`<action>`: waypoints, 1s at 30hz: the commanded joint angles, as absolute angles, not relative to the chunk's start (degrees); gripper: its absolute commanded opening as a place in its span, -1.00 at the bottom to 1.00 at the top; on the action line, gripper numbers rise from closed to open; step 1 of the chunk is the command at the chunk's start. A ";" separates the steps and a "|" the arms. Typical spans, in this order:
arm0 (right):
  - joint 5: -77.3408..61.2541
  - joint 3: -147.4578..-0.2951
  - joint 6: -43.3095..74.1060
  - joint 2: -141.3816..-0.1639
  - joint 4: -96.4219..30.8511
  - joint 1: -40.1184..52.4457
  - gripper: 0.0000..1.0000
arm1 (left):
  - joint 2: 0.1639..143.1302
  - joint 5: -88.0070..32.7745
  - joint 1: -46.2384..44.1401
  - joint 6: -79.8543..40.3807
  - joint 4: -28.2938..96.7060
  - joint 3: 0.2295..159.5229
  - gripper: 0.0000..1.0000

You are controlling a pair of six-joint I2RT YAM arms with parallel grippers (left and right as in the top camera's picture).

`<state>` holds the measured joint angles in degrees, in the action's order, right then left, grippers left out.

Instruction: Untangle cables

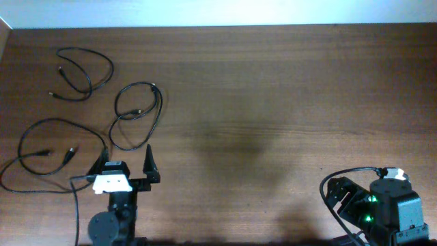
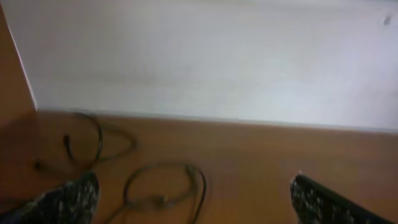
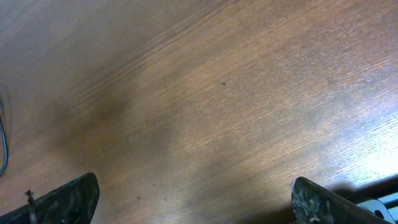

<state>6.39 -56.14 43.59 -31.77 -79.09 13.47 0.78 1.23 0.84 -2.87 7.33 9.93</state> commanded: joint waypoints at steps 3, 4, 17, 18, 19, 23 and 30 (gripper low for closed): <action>6.68 -56.53 43.99 -31.59 -79.00 13.43 0.97 | 0.40 0.80 1.08 -3.44 2.42 2.11 0.98; 6.68 -56.53 43.99 -31.59 -79.00 13.43 0.97 | 0.40 0.80 1.08 -3.44 3.27 1.21 0.98; 6.68 -56.53 44.01 -31.59 -79.00 13.43 0.97 | 0.25 0.82 1.08 -3.44 4.58 0.47 0.98; 6.68 -56.53 44.01 -31.59 -79.00 13.43 0.97 | 0.25 0.82 1.08 -3.44 4.58 0.47 0.98; 6.70 -56.53 44.01 -31.59 -79.00 13.43 0.97 | 0.25 0.82 1.10 -3.44 4.58 0.47 0.98; 6.68 -56.53 44.01 -31.59 -79.00 13.43 0.97 | 0.27 0.82 4.47 -3.44 4.64 0.47 0.98; 6.68 -56.53 44.01 -31.59 -79.00 13.43 0.97 | 0.30 0.80 4.56 -3.44 4.69 0.49 0.98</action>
<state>6.39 -56.14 43.62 -31.75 -79.11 13.47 0.73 1.04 4.23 -2.87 4.89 1.04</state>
